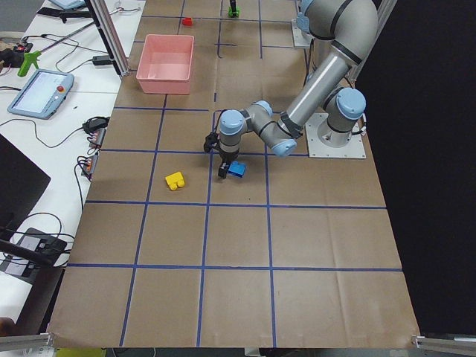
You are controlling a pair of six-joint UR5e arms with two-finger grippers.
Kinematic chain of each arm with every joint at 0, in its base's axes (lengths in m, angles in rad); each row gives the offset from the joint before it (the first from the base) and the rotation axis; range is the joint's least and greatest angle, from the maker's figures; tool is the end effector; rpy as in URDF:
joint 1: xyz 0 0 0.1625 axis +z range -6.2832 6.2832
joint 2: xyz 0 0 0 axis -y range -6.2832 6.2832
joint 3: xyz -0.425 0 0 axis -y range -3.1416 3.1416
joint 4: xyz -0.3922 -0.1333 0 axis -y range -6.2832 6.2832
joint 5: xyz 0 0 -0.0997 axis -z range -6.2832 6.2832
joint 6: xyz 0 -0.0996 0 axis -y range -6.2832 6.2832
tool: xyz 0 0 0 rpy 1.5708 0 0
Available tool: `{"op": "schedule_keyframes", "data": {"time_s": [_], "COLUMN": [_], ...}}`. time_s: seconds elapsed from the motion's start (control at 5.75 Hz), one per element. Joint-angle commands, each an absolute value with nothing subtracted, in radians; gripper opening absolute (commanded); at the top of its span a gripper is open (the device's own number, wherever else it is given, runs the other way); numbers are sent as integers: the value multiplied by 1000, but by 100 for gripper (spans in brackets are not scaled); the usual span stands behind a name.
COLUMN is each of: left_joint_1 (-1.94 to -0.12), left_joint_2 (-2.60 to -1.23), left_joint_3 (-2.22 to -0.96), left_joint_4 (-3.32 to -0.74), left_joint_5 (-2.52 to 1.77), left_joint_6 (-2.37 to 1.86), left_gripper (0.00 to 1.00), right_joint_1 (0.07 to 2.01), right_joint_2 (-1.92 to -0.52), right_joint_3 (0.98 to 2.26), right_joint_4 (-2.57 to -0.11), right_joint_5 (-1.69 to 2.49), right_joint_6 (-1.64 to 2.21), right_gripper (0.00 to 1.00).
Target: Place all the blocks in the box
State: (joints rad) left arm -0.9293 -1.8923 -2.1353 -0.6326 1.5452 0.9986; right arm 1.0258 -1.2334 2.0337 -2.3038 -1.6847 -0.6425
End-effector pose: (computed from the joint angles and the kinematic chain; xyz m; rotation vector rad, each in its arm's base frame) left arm 0.1827 -0.4716 0.1677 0.5551 3.0700 -0.0847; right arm -0.1584 -0.4965 0.1767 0.1560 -3.0754 -0.1841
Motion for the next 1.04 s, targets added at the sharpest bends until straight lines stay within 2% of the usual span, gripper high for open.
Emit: {"op": "schedule_keyframes", "data": {"time_s": [0.0, 0.17, 0.35, 0.52, 0.7, 0.87], "left_joint_1": [-930, -930, -928, -927, -925, -925], "left_joint_2": [-1879, -1882, -1884, -1887, -1890, -1887], "left_joint_3": [-2138, -2138, -2138, -2138, -2138, -2138], "left_joint_4": [-630, -632, -634, -641, -643, -644], "left_joint_5": [1516, 1497, 1500, 1502, 1502, 1505], "left_joint_6": [999, 1000, 1000, 1000, 1003, 1003], "left_gripper": [97, 90, 80, 76, 73, 65], "right_joint_1": [1023, 1025, 1023, 1023, 1025, 1034], "right_joint_2": [-1232, -1232, -1239, -1250, -1274, -1301], "right_joint_3": [2028, 2023, 2020, 2016, 1975, 1885], "right_joint_4": [-2301, -2299, -2296, -2249, -2173, -2087], "right_joint_5": [-1686, -1684, -1686, -1684, -1684, -1675], "right_joint_6": [-641, -634, -630, -640, -644, -650], "right_gripper": [69, 46, 35, 11, 6, 6]}}
